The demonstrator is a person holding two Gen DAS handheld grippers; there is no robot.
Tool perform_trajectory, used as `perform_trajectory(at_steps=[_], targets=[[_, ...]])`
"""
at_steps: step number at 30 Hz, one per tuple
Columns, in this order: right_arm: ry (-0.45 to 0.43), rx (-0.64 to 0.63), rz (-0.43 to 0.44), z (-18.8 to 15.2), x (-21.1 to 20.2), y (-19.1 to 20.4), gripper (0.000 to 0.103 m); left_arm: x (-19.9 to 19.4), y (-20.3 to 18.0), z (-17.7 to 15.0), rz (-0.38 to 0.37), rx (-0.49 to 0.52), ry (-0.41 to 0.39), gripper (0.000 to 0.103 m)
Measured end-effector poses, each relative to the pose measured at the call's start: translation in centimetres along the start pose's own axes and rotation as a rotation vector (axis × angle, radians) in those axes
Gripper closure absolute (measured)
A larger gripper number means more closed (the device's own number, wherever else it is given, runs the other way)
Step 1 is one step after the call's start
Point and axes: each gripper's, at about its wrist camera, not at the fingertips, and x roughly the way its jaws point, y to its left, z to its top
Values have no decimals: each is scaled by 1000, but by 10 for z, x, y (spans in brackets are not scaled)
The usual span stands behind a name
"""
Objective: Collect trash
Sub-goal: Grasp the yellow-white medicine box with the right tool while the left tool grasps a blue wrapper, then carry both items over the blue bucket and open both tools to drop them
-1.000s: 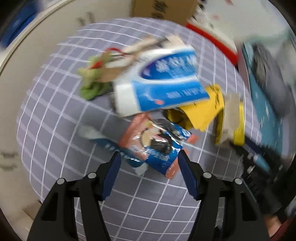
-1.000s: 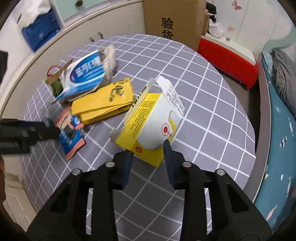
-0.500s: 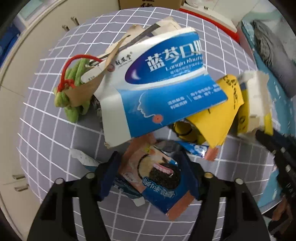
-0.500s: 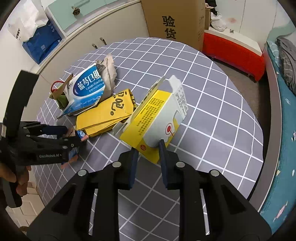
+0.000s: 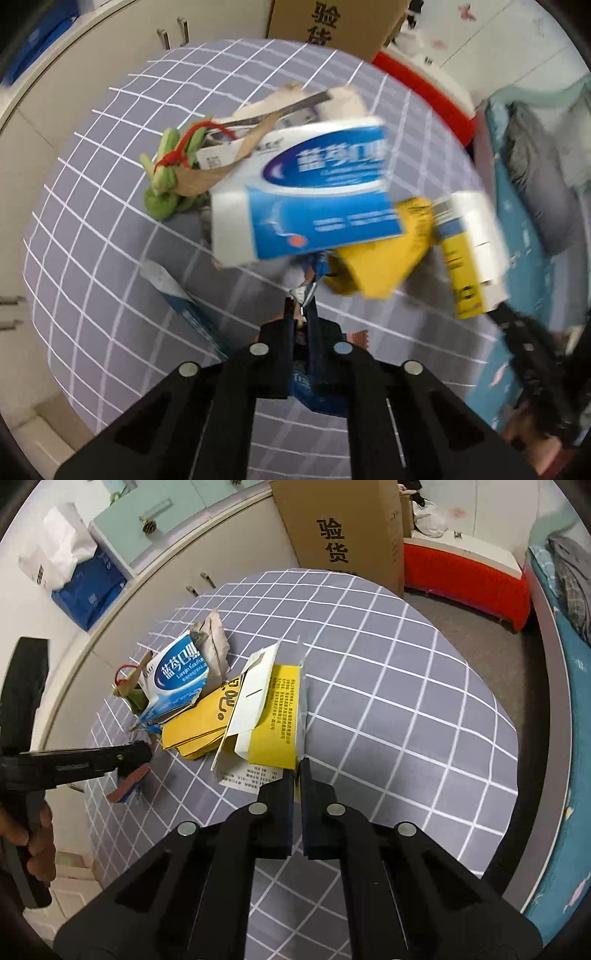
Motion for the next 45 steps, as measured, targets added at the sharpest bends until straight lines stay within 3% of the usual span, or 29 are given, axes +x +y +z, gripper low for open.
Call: perform_trajectory(at_steps=[5, 15, 18, 22, 30, 38, 42, 45], targets=[[-8, 96, 45, -7, -13, -27, 100, -22, -26, -11, -90, 5, -27, 98], [-72, 241, 88, -27, -66, -106, 100, -34, -162, -20, -120, 198, -104, 99], [-87, 287, 93, -35, -81, -141, 100, -22, -206, -23, -148, 254, -80, 99], [-101, 389, 116, -49, -99, -196, 100, 16, -265, -27, -164, 299, -13, 99], [-58, 526, 53, -80, -106, -303, 100, 109, -373, -44, -195, 386, 120, 99], [121, 667, -9, -129, -22, -409, 100, 256, -409, -64, -149, 280, 330, 99], [169, 663, -43, -141, 19, -436, 99, 316, -414, -70, -125, 246, 401, 98], [216, 703, -4, -151, 55, -456, 98, 346, -413, -72, -94, 253, 435, 98]])
